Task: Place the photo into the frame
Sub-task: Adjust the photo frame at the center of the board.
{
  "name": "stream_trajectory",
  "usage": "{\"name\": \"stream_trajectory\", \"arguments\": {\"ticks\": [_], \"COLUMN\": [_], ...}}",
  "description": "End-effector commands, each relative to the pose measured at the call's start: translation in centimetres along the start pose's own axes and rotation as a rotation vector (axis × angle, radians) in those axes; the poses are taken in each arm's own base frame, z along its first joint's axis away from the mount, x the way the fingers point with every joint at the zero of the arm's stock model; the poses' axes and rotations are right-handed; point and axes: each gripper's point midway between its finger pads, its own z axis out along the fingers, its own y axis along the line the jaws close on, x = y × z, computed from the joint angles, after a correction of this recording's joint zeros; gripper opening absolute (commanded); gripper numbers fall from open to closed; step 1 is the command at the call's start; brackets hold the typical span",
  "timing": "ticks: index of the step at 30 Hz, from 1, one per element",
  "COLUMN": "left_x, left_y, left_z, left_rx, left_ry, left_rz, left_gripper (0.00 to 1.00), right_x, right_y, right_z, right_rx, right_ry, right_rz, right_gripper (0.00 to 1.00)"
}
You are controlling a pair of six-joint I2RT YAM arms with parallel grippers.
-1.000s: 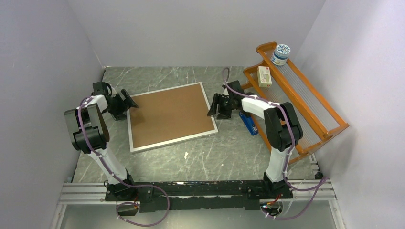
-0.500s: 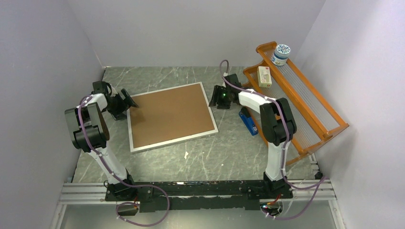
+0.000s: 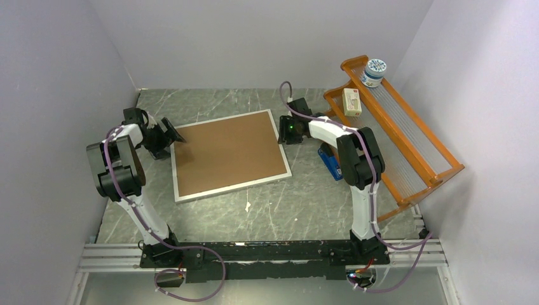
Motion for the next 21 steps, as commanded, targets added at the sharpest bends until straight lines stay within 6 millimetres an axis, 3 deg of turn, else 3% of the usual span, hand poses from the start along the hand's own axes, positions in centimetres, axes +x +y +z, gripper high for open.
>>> {"name": "stream_trajectory", "arguments": {"ticks": [1,12,19,21], "left_x": [4.7,4.0,1.9,1.1], "left_y": [1.2,1.1,-1.7,-2.9], "left_z": [2.5,2.6,3.8,4.4], "left_rx": [-0.008,-0.007,0.102,0.138], "left_ry": [0.165,0.142,0.118,0.108], "left_rz": [-0.068,-0.049,-0.012,0.008], "left_gripper": [0.94,0.94,0.94,0.94], "right_x": [3.5,9.9,13.1,13.2], "right_y": [1.8,2.0,3.3,3.3], "right_z": [-0.6,-2.9,-5.7,-6.2], "right_rx": [-0.052,-0.045,-0.176,-0.17], "right_ry": [0.099,0.216,0.237,0.226], "right_rz": [-0.099,-0.215,-0.228,-0.211], "right_gripper": [0.45,0.46,0.43,0.43]}}
